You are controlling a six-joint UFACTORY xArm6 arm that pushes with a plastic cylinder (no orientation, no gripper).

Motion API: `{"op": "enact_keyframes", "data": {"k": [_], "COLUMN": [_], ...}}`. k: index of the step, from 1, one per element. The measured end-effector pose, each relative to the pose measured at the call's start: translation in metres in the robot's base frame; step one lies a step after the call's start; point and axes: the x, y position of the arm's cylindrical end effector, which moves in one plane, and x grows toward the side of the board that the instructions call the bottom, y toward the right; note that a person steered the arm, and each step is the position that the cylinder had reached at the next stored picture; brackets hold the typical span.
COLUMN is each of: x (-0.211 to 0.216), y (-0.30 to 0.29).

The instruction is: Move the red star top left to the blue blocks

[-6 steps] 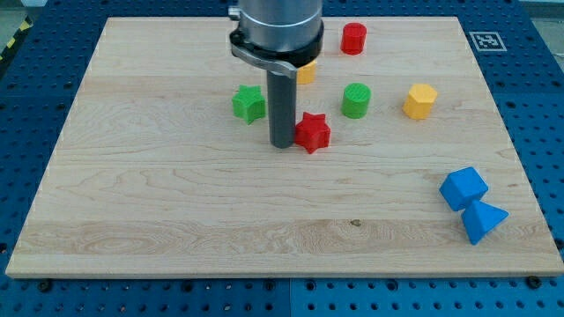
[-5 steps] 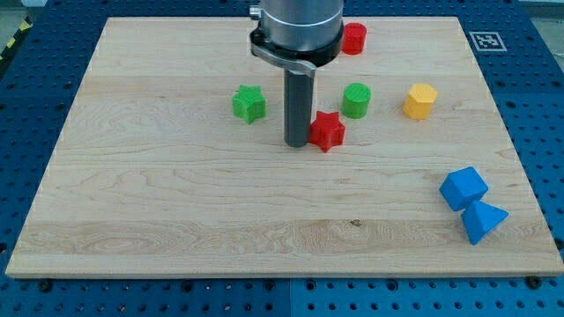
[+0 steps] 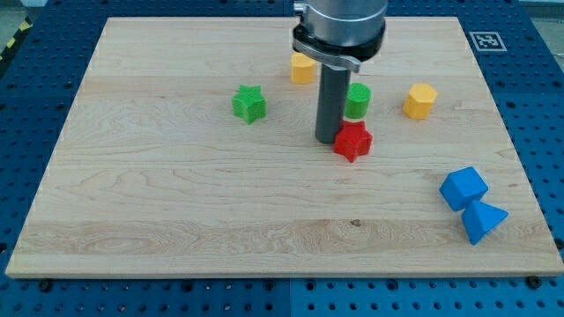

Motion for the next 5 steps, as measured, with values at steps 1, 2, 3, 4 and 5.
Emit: {"op": "enact_keyframes", "data": {"k": [1,2,3,4,5], "x": [0.0,0.001,0.003,0.019,0.037], "y": [0.029,0.055,0.054,0.035,0.031]}}
